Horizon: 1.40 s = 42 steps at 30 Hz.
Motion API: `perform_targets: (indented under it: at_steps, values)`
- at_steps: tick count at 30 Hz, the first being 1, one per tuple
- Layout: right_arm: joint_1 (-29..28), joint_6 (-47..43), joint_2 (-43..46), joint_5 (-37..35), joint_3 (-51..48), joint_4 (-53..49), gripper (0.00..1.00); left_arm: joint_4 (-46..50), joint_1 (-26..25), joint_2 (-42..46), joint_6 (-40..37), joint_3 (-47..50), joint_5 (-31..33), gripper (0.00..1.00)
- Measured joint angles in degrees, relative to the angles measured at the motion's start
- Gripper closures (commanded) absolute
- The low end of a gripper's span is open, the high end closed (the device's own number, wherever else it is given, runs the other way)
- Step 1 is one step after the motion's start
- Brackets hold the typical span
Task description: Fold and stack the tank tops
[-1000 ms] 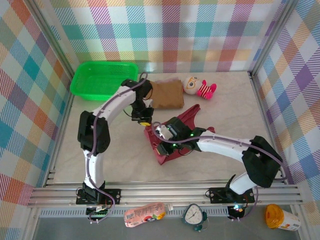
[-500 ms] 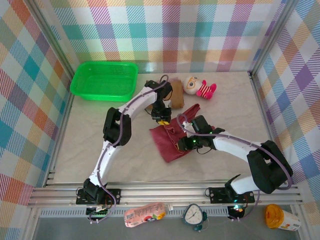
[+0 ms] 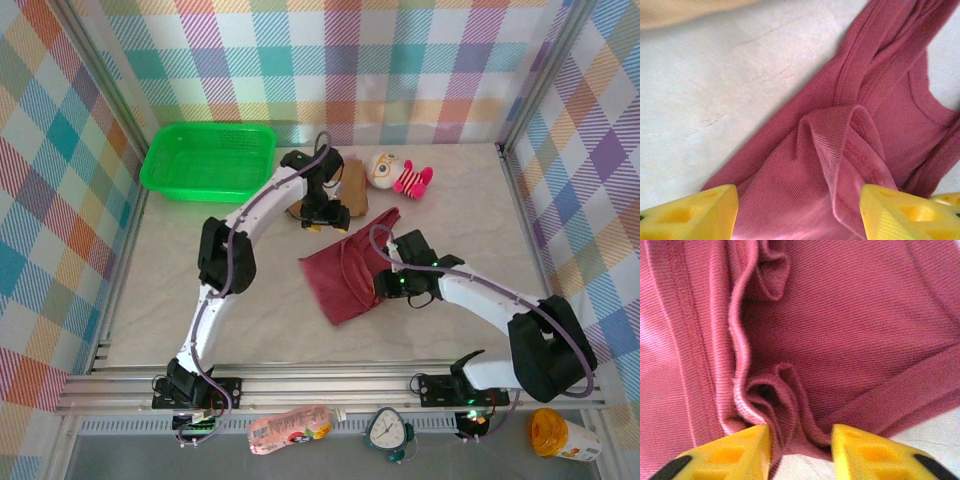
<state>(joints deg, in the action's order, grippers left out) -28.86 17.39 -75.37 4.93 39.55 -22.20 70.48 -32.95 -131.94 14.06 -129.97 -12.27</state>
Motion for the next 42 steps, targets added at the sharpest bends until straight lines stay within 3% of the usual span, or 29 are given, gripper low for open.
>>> perform_targets:
  at_steps: [5, 8, 13, 16, 24, 27, 34, 42]
  values:
    - [-2.16, -3.56, 2.14, -0.87, 3.28, -0.81, 0.52, -0.79, 2.54, 10.29, -1.09, 11.37, 1.4, 0.36]
    - [-8.37, -6.95, 2.67, -1.22, 3.82, 1.7, 0.48, -1.9, 4.35, 14.23, -1.66, 21.09, 1.2, 0.37]
    - [-19.96, -12.31, -2.23, -1.4, 3.93, 7.54, 0.42, -5.42, 6.01, 13.33, -1.73, 31.93, 0.04, 0.38]
    - [-24.46, -15.56, -7.96, -1.55, 4.7, 9.14, 0.4, -7.32, 6.01, 11.58, -1.7, 33.24, -1.42, 0.39]
    - [-27.21, -20.39, -15.5, -6.34, 5.57, 9.68, 0.39, -12.39, 5.99, 8.09, -1.73, 33.24, -4.85, 0.49]
    - [-27.91, -21.2, -16.87, -8.39, 6.34, 9.68, 0.45, -12.63, 5.95, 6.73, -1.99, 33.38, -5.6, 0.58]
    - [-28.11, -21.46, -18.38, -10.43, 8.7, 8.63, 0.8, -12.11, 5.99, 6.12, -2.91, 33.4, -5.68, 0.97]
    - [-28.13, -19.82, -12.98, -1.57, 8.68, 10.05, 0.86, -6.16, 7.17, 12.92, -3.26, 33.4, -0.15, 1.0]
